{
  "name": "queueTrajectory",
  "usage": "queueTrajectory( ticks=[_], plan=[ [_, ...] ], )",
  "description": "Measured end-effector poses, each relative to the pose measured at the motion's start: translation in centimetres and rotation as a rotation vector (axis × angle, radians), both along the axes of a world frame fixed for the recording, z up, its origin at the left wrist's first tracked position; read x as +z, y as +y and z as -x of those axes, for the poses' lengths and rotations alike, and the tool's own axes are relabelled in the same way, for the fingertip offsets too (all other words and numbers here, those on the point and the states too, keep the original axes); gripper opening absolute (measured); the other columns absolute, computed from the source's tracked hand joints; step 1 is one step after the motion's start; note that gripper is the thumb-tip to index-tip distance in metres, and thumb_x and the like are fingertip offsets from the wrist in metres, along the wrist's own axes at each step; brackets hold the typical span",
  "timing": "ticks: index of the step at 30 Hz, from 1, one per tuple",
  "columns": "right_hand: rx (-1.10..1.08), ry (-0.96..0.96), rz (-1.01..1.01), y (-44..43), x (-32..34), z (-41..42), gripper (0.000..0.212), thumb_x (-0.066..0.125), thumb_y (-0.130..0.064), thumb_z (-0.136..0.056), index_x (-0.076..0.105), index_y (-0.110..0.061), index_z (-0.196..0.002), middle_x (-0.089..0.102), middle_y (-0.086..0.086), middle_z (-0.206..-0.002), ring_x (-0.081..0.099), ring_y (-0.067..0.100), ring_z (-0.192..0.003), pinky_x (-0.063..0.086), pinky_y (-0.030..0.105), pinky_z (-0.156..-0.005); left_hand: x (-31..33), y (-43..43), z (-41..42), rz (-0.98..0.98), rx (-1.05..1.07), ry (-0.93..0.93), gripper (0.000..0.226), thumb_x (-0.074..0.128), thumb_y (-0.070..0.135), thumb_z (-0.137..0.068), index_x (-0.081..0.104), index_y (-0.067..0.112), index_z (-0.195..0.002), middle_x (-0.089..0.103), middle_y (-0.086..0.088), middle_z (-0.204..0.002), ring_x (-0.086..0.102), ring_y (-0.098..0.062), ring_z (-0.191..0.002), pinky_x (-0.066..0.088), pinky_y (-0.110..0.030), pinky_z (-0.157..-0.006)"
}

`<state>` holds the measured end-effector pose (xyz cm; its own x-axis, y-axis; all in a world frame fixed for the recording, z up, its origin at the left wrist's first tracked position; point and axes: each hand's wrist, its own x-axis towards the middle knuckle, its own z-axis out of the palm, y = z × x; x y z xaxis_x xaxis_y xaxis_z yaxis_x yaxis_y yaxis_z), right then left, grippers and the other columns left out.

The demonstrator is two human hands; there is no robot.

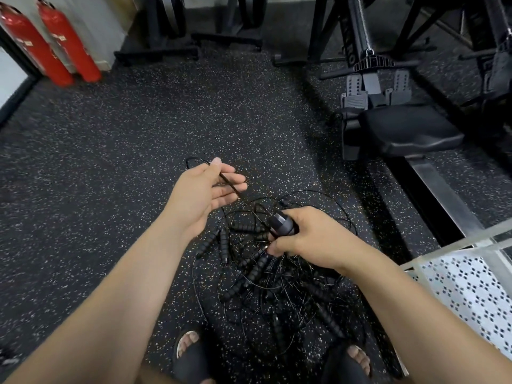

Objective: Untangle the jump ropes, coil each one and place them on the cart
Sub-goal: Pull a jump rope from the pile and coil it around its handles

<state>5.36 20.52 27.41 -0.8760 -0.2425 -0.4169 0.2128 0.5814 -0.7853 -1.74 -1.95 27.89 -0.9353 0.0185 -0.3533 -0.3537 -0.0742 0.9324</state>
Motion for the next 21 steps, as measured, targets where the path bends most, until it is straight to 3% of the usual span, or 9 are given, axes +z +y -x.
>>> queueTrajectory(
  ticks=[4,7,10,14,17,19,21],
  plan=[
    [0.007,0.01,0.114,0.4,2.3,-0.6,0.018,0.087,-0.011,-0.083,0.075,-0.012,-0.096,0.08,0.007,-0.089,0.075,0.034,-0.094,0.061,0.053,-0.093,-1.1,0.3,0.5,0.07,-0.041,-0.084,0.041,0.046,0.042,-0.115,0.069,0.008,-0.119,0.082,-0.012,-0.109,0.078,-0.03,-0.106,0.06,-0.036,-0.081],
    [-0.04,0.013,0.249,1.3,3.8,-1.0,0.017,0.086,-0.005,-0.085,0.074,-0.007,-0.098,0.081,0.012,-0.091,0.078,0.034,-0.097,0.064,0.047,-0.089,-1.2,1.1,0.0,0.175,-0.162,-0.151,0.051,0.046,0.05,-0.113,0.07,0.006,-0.119,0.081,-0.014,-0.109,0.08,-0.026,-0.096,0.062,-0.039,-0.082],
    [-0.118,0.014,0.399,2.2,5.0,-1.0,0.018,0.081,0.001,-0.089,0.07,0.002,-0.103,0.082,0.016,-0.094,0.081,0.029,-0.094,0.063,0.039,-0.084,-0.8,2.7,-1.3,0.284,-0.359,-0.137,0.055,0.043,0.055,-0.112,0.072,0.009,-0.116,0.082,-0.01,-0.105,0.08,-0.024,-0.095,0.063,-0.045,-0.095],
    [-0.324,0.028,0.649,2.8,6.0,-0.7,0.023,0.078,0.005,-0.089,0.068,0.004,-0.11,0.08,0.023,-0.099,0.081,0.031,-0.091,0.066,0.039,-0.082,-0.5,4.9,-3.1,0.293,-0.661,-0.091,0.036,0.04,0.035,-0.116,0.071,0.018,-0.124,0.082,-0.001,-0.114,0.076,-0.021,-0.112,0.055,-0.05,-0.11],
    [-0.465,0.056,0.761,3.4,6.4,-0.3,0.023,0.077,-0.001,-0.089,0.07,-0.005,-0.111,0.081,0.021,-0.105,0.081,0.032,-0.1,0.064,0.041,-0.087,-0.4,6.1,-4.3,0.343,-0.819,-0.061,0.035,0.044,0.018,-0.108,0.07,0.027,-0.129,0.079,0.012,-0.123,0.07,-0.01,-0.123,0.049,-0.047,-0.116],
    [-0.539,0.084,0.8,3.8,6.3,0.1,0.023,0.076,-0.003,-0.092,0.07,-0.006,-0.114,0.081,0.019,-0.108,0.081,0.031,-0.102,0.065,0.034,-0.081,-0.4,6.5,-5.0,0.43,-0.906,-0.027,0.036,0.049,0.015,-0.104,0.073,0.033,-0.124,0.077,0.02,-0.123,0.066,-0.005,-0.127,0.044,-0.045,-0.119],
    [-0.614,0.104,0.824,4.2,6.0,0.4,0.024,0.073,-0.003,-0.095,0.068,-0.006,-0.119,0.082,0.018,-0.11,0.081,0.029,-0.101,0.063,0.033,-0.079,-0.9,6.6,-5.5,0.557,-0.955,0.042,0.032,0.053,0.02,-0.106,0.074,0.041,-0.12,0.076,0.025,-0.121,0.07,-0.012,-0.124,0.048,-0.048,-0.117]
  ],
)
